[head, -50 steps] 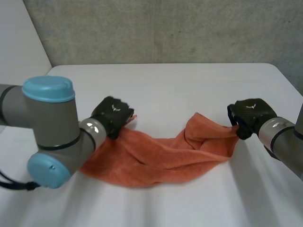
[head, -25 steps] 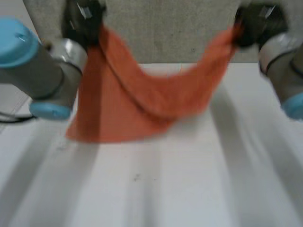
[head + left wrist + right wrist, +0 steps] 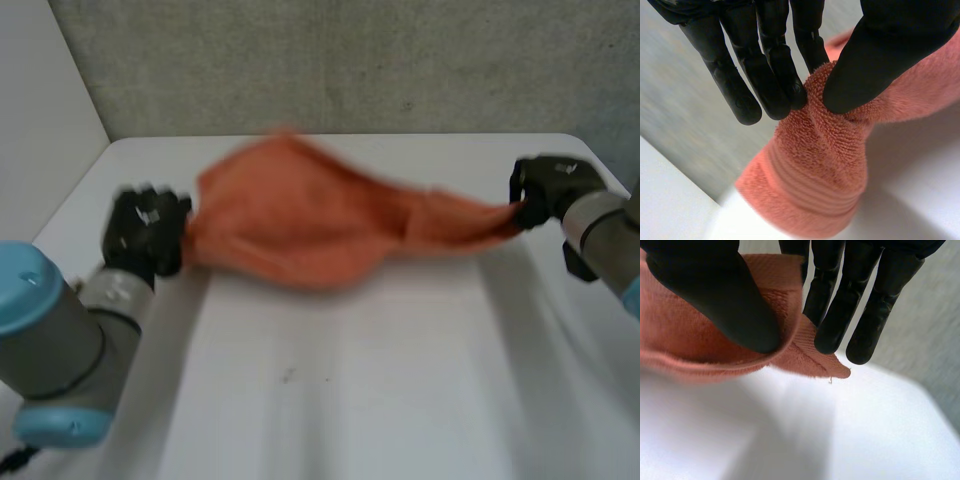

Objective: Fold the laundry

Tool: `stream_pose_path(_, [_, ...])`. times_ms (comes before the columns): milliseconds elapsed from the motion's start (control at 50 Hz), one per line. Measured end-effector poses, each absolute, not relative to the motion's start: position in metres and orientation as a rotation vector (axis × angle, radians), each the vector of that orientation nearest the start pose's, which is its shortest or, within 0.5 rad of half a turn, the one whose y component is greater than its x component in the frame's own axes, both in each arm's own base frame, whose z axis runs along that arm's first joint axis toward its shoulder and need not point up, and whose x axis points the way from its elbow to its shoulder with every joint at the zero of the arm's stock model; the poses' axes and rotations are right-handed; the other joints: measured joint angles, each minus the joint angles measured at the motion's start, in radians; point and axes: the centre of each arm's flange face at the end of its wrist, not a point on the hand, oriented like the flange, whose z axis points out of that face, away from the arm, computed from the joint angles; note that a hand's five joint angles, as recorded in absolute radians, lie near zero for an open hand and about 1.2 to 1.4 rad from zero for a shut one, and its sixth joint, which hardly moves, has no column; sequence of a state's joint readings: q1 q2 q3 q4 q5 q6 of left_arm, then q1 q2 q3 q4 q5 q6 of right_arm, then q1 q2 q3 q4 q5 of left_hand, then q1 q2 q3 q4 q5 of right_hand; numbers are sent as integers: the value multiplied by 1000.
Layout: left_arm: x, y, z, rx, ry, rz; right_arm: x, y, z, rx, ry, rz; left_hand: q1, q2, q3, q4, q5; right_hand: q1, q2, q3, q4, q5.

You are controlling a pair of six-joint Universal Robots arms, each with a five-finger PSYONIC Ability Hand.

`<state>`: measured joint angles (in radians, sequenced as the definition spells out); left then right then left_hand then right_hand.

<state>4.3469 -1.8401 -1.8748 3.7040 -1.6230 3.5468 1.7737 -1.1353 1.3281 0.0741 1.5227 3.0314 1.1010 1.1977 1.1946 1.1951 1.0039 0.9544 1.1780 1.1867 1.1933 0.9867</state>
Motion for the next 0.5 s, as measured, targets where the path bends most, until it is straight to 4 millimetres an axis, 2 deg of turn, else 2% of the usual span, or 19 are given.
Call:
stream_pose_path(20, [-238, -258, 168, 804, 2143, -2084, 209, -341, 214, -439, 2416, -1807, 0, 0, 0, 0, 0, 0, 0, 0, 0, 0])
stream_pose_path(120, [-236, -233, 137, 896, 2360, -1838, 206, -337, 196, -466, 2454, -1765, 0, 0, 0, 0, 0, 0, 0, 0, 0, 0])
stream_pose_path(180, [-235, -225, 133, 928, 2420, -1751, 204, -336, 191, -477, 2468, -1761, -6, -39, -38, -38, -22, 0, 0, 0, 0, 0])
stream_pose_path(240, [-234, -221, 136, 941, 2440, -1720, 202, -335, 188, -490, 2481, -1759, -14, -73, -71, -72, -48, 0, 0, 0, 0, 0])
stream_pose_path(260, [-233, -221, 143, 941, 2433, -1730, 201, -333, 186, -501, 2489, -1758, -289, -362, -342, -348, -329, 0, 0, 0, 0, 0])
stream_pose_path(300, [-233, -222, 151, 937, 2418, -1755, 200, -332, 185, -508, 2494, -1756, -486, -544, -534, -543, -527, 0, 0, 0, 0, 0])
stream_pose_path(360, [-234, -225, 164, 929, 2382, -1815, 199, -330, 182, -515, 2499, -1755, -507, -598, -591, -599, -587, 0, 0, 0, 0, 0])
stream_pose_path(400, [-234, -225, 164, 929, 2382, -1815, 199, -330, 182, -515, 2499, -1755, -507, -598, -591, -599, -587, 0, 0, 0, 0, 0])
stream_pose_path(420, [-235, -232, 179, 929, 2339, -1895, 199, -328, 178, -520, 2498, -1757, -507, -622, -615, -623, -608, 0, 0, 0, 0, 0])
stream_pose_path(480, [-235, -235, 185, 928, 2326, -1921, 199, -328, 176, -521, 2496, -1758, -507, -623, -615, -624, -608, 0, 0, 0, 0, 0])
stream_pose_path(500, [-231, -243, 192, 927, 2312, -1957, 199, -327, 173, -522, 2495, -1759, -507, -627, -615, -625, -609, 0, 0, 0, 0, 0])
